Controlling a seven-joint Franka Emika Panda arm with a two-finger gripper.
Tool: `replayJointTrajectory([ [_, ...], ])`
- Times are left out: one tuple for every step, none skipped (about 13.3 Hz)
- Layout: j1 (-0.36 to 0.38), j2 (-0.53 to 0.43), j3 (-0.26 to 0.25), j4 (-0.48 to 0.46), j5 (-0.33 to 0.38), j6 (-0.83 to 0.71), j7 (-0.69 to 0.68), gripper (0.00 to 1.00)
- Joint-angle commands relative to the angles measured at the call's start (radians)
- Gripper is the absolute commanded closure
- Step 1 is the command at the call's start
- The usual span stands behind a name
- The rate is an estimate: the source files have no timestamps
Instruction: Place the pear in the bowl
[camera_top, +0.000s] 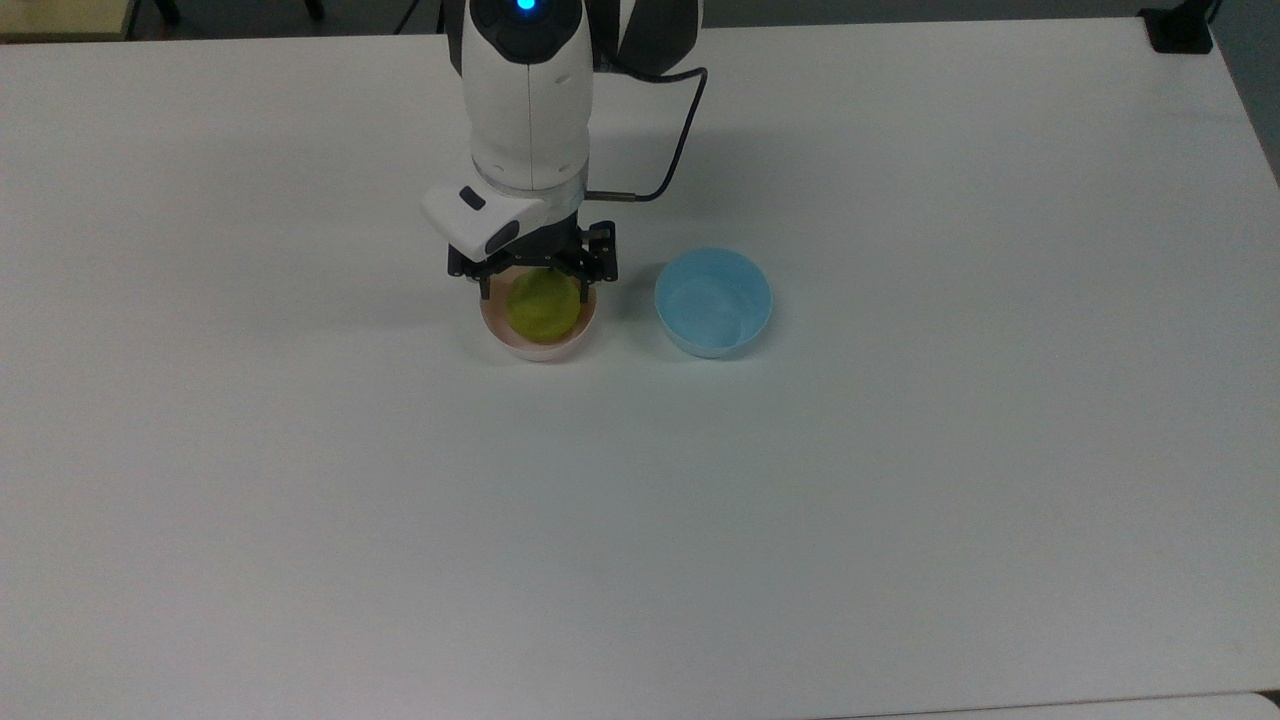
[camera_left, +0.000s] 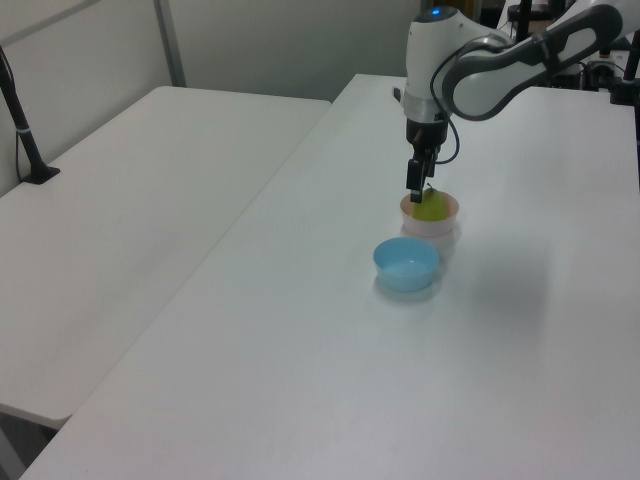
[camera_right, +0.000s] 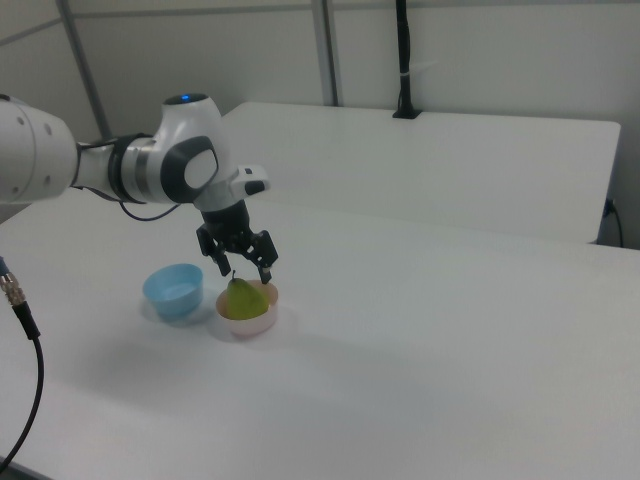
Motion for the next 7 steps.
replayJointTrajectory([
  [0.018, -0.106, -0.006, 0.004, -0.02, -0.119, 0.084, 0.0],
  [0.02, -0.149, -0.005, 0.007, -0.02, -0.165, 0.105, 0.0],
  [0.02, -0.193, -0.003, 0.008, -0.02, -0.228, 0.118, 0.0],
  [0.018, -0.241, -0.003, 0.01, -0.019, -0.275, 0.116, 0.0],
  [0.017, -0.279, -0.005, 0.02, -0.019, -0.327, 0.106, 0.0],
  [0.009, -0.29, -0.008, 0.034, -0.019, -0.366, 0.104, 0.0],
  [0.008, -0.296, -0.015, 0.071, -0.014, -0.421, 0.104, 0.0],
])
